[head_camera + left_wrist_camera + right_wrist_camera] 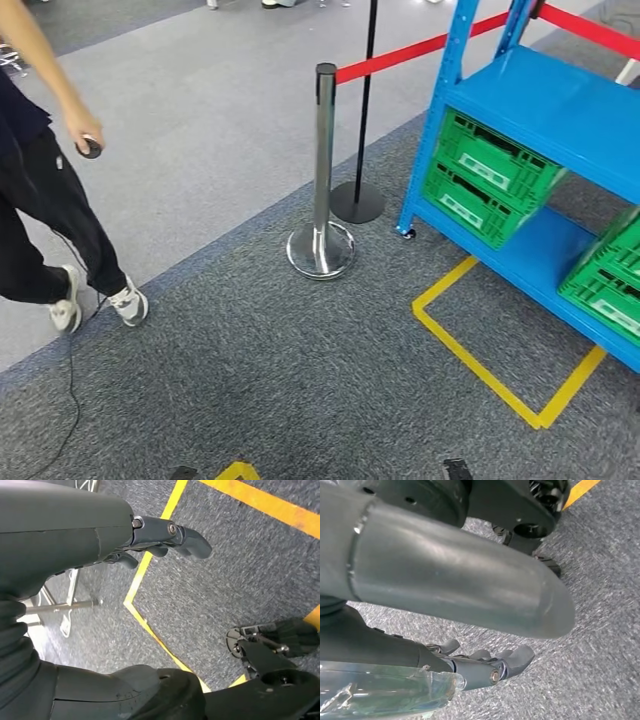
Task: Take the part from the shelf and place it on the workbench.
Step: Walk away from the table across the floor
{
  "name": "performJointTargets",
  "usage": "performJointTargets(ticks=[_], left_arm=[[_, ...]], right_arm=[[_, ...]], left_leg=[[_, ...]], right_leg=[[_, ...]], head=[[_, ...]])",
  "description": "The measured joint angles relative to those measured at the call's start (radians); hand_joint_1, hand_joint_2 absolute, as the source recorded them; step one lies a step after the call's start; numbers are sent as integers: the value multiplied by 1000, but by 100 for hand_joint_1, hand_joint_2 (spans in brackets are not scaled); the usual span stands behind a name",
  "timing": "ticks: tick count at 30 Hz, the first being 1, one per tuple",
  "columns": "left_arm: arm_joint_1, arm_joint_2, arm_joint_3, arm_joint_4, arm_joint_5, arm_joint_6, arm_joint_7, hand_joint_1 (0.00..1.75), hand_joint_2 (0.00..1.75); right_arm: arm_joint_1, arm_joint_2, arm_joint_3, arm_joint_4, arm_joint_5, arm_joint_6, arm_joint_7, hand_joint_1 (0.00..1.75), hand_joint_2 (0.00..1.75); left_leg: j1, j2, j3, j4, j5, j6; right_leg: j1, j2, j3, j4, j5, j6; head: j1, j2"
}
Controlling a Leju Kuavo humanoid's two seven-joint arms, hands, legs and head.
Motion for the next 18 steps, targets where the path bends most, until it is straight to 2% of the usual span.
performJointTargets(ticks=[1, 3, 5, 6, 7, 8, 9, 10, 11, 12, 14, 16, 18], left_arm=[[-1, 0, 0, 0, -1, -1, -2, 0, 175], [-2, 0, 0, 0, -1, -3, -8, 0, 175], [-1, -1, 0, 0, 2, -1, -17, 0, 175], [1, 0, 0, 1, 4, 2, -21, 0, 175], [2, 1, 0, 1, 10, 5, -25, 0, 175], [3, 2, 1, 1, 17, 8, -27, 0, 175], [4, 4, 2, 1, 25, 10, -29, 0, 175], [4, 7, 4, 1, 33, 10, -30, 0, 175], [4, 9, 6, 1, 39, 10, -30, 0, 175], [3, 11, 8, 2, 45, 10, -29, 0, 175], [1, 14, 13, 2, 56, 13, -29, 0, 175], [0, 17, 18, 3, 62, 16, -31, 0, 175], [1, 22, 21, 3, 62, 17, -36, 0, 175]], right_arm=[[1, 0, 0, 0, 2, -1, 0, 0, 0], [0, -1, 0, 0, 6, -3, 0, 0, 0], [-3, -2, 0, 0, 9, -5, 0, 0, 0], [-4, -2, 0, 0, 11, -5, 1, 0, 0], [-4, -2, 0, 0, 12, -5, 4, 0, 0], [-3, -2, 0, 0, 14, -5, 6, 0, 0], [-2, -2, 0, 0, 15, -4, 8, 0, 0], [-2, -2, 1, 0, 16, -4, 9, 0, 0], [-3, -1, 2, 0, 16, -3, 9, 0, 0], [-5, -1, 3, 0, 17, -2, 9, 0, 0], [-8, 0, 7, 0, 20, -1, 11, 0, 0], [-6, 0, 10, 0, 26, 1, 10, 0, 0], [-6, 0, 16, 0, 32, 4, 4, 0, 0]], left_leg=[[2, 2, 1, 1, -3, -5], [6, -23, -13, 41, -35, -16], [9, -62, -68, 160, -98, -23], [10, -71, -101, 227, -125, -24], [11, -75, -126, 273, -136, -24], [11, -77, -134, 285, -127, -24], [12, -79, -125, 258, -100, -22], [13, -85, -100, 200, -61, -21], [15, -103, -69, 131, -26, -19], [19, -121, -42, 69, -4, -18], [21, -147, -19, 11, 6, -15], [20, -135, -17, 4, 8, -5], [21, -117, -16, -1, 12, 10]], right_leg=[[0, 9, -1, -1, 2, -7], [-4, 29, 0, -5, 6, -19], [-7, 50, -2, -6, 8, -28], [-6, 61, -3, -6, 9, -30], [-6, 73, -4, -6, 9, -31], [-6, 86, -4, -6, 10, -31], [-6, 99, -3, -6, 11, -30], [-7, 112, -3, -6, 12, -27], [-8, 124, -4, -6, 13, -24], [-7, 135, -6, -3, 14, -19], [-7, 153, -14, -3, 17, -6], [-9, 159, -23, -8, 21, 7], [-8, 120, -44, 23, -1, 16]], head=[[0, 0], [-3, 0], [-7, 0], [-7, 0], [-7, 0], [-7, 0], [-7, 0], [-7, 0], [-7, 0], [-7, 0], [-8, 0], [-8, 0], [-2, 0]])
